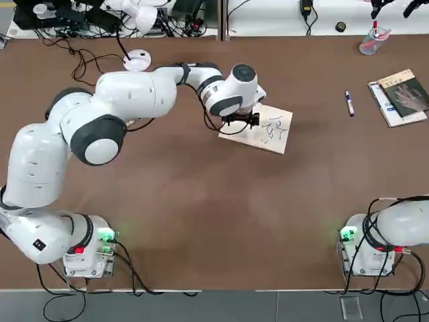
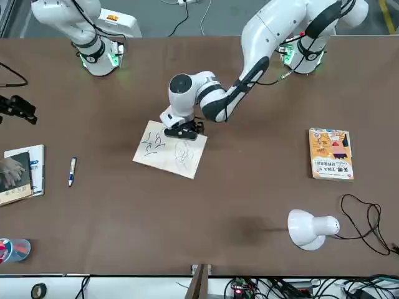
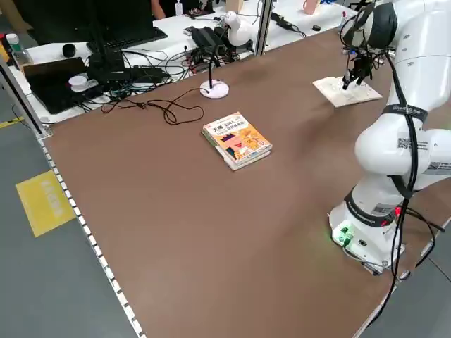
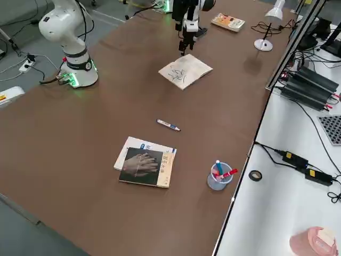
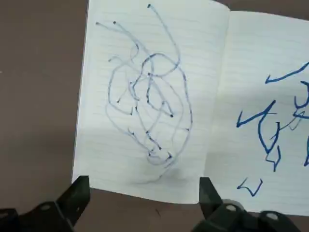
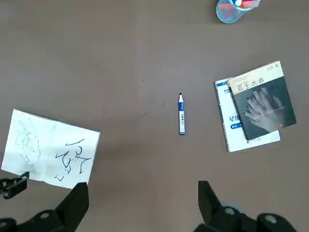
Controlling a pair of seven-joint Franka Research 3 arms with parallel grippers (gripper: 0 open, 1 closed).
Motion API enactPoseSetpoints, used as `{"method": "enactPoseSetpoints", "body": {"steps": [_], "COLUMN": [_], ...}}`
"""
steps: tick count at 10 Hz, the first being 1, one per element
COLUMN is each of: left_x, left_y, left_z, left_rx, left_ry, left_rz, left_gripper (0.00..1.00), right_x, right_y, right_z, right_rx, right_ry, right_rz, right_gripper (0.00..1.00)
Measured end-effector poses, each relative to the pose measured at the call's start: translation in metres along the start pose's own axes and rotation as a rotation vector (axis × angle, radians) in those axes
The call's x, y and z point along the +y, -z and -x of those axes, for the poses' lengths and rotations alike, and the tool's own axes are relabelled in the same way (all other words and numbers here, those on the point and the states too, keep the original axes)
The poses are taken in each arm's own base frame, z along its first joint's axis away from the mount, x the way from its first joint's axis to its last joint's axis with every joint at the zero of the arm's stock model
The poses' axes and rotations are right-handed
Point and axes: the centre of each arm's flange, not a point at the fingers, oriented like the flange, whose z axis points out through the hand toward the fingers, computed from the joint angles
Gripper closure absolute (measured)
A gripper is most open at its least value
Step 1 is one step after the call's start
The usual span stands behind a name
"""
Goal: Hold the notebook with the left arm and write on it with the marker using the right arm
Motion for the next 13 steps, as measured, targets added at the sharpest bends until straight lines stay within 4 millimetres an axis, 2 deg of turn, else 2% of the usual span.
{"method": "enactPoseSetpoints", "body": {"steps": [5,13], "left_x": [-0.017,-0.020], "left_y": [-0.020,-0.034], "left_z": [-0.013,-0.024], "left_rx": [0.019,0.033], "left_ry": [-0.001,-0.001], "left_rz": [-0.045,-0.054], "left_gripper": [0.00,0.00], "right_x": [-0.003,-0.001], "right_y": [0.001,0.001], "right_z": [0.000,-0.001], "right_rx": [0.007,0.014], "right_ry": [0.004,0.001], "right_rz": [-0.001,-0.002], "right_gripper": [0.00,0.00]}}
